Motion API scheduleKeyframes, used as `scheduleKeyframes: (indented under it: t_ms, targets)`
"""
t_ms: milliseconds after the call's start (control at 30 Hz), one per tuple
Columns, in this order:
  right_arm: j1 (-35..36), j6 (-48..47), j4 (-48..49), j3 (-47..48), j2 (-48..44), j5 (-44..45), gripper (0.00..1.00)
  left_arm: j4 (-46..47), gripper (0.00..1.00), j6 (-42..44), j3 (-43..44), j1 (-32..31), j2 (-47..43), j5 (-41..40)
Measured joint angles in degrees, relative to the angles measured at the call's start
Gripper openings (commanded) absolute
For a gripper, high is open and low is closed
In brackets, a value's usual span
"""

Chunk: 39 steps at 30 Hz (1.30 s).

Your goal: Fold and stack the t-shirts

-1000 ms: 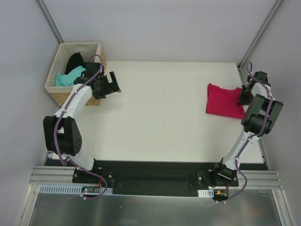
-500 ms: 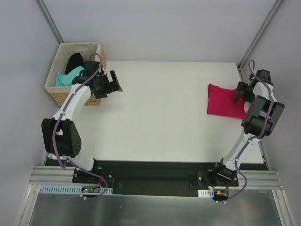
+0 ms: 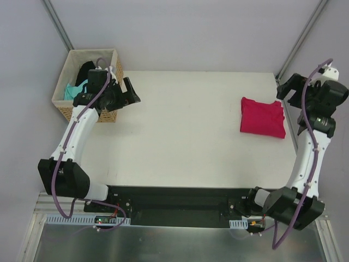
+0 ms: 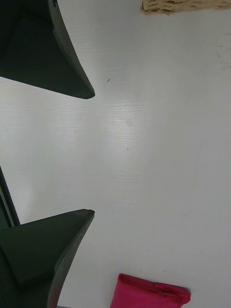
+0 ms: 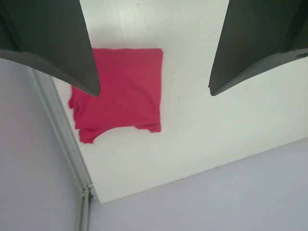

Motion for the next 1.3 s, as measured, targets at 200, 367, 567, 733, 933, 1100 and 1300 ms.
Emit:
scheduleKeyframes:
  t_ms: [200,367,567,733,933,1100,1300]
  targets:
    - [0.2,10.7,5.5,-16.3,-6.6,-3.1,1.0,0.1,0.99,-0.5,-3.6,0.0,-3.7,-1.0]
    - [0.4,13.8,0.8,-21.6,-3.7,-1.3,1.0,0.0,0.99,-1.2,-5.4,0.0,-3.8,-1.0]
    - [0.4,14.6,-0.5,-20.1,-4.6,0.1,1.0,0.3,0.99,-1.7,-6.1,0.0,-4.6,-2.4]
    - [0.4,14.9,-2.2,-16.9,-4.4,0.3,1.0,0.3,0.99,-1.6,-6.3,0.0,-4.6,-3.1]
    - [0.4,15.7,-5.0,-14.5,-4.4,0.5,1.0,0.3,0.99,-0.1,-6.3,0.0,-5.0,-4.2]
    - [0.5,18.7,-6.8,-12.2,-5.6,0.0,1.0,-0.6,0.99,2.1,-5.6,0.0,-7.1,-4.6]
    - [5.4,21.8,-8.9,-8.0,-9.4,0.2,1.0,-2.3,1.0,4.1,-1.1,0.0,-10.0,-8.1]
